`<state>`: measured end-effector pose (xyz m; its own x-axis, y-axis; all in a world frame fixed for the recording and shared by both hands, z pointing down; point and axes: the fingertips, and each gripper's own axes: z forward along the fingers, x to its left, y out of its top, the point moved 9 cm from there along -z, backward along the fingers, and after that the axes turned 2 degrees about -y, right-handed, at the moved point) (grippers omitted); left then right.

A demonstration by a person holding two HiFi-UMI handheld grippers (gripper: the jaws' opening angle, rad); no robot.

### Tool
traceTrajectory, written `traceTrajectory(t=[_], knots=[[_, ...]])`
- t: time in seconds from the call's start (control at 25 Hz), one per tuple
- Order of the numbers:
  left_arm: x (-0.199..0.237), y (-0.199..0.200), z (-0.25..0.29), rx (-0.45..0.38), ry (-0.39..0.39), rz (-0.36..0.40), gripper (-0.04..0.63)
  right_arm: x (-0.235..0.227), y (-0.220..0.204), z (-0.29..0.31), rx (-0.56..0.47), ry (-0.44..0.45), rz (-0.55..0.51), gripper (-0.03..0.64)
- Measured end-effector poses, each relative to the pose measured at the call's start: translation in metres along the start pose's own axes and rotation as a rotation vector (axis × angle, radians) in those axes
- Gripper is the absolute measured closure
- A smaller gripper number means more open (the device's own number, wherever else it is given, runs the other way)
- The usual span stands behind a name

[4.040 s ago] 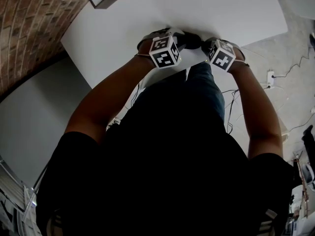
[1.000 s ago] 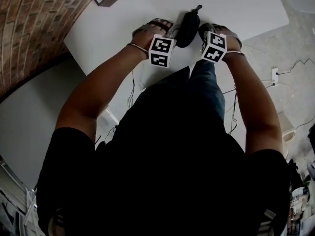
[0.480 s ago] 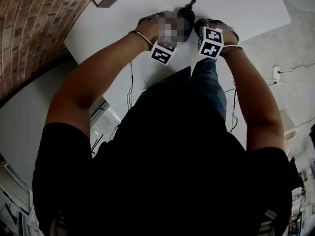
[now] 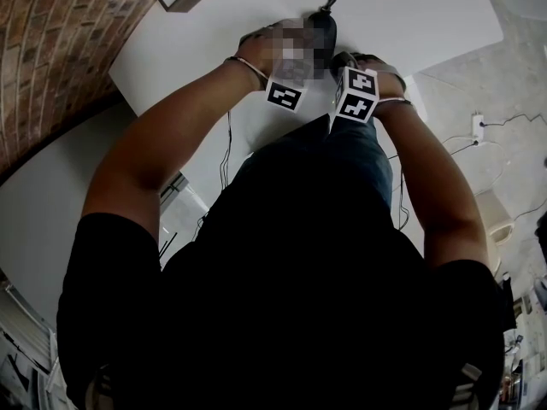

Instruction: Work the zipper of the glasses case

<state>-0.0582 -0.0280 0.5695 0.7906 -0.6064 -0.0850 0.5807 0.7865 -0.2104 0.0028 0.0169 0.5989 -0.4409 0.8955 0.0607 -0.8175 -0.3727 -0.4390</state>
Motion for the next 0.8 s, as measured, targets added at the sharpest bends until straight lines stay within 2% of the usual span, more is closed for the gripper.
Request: traceTrajectory(t=[0.24, 0.48, 0.56, 0.68, 0.8], knots=[[0.002, 0.008, 0.002, 0.011, 0.024, -0.094, 0.169, 0.019, -0.002, 0.000, -0.004, 0.018, 0.066, 0.615], [0.009, 0.021, 0.005, 0.029, 0.061, -0.229, 0.169, 0.032, -0.008, -0.004, -0.013, 0.008, 0.156, 0.615], [0.011, 0.025, 0.005, 0.025, 0.060, -0.248, 0.169, 0.032, -0.013, -0.006, -0.016, 0.003, 0.171, 0.615], [0.014, 0.028, 0.003, 0.003, 0.039, -0.214, 0.170, 0.030, -0.019, -0.011, -0.012, 0.000, 0.151, 0.615], [0.011, 0.027, 0.001, 0.019, 0.008, -0.083, 0.170, 0.030, -0.023, -0.014, -0.008, 0.004, 0.097, 0.615]])
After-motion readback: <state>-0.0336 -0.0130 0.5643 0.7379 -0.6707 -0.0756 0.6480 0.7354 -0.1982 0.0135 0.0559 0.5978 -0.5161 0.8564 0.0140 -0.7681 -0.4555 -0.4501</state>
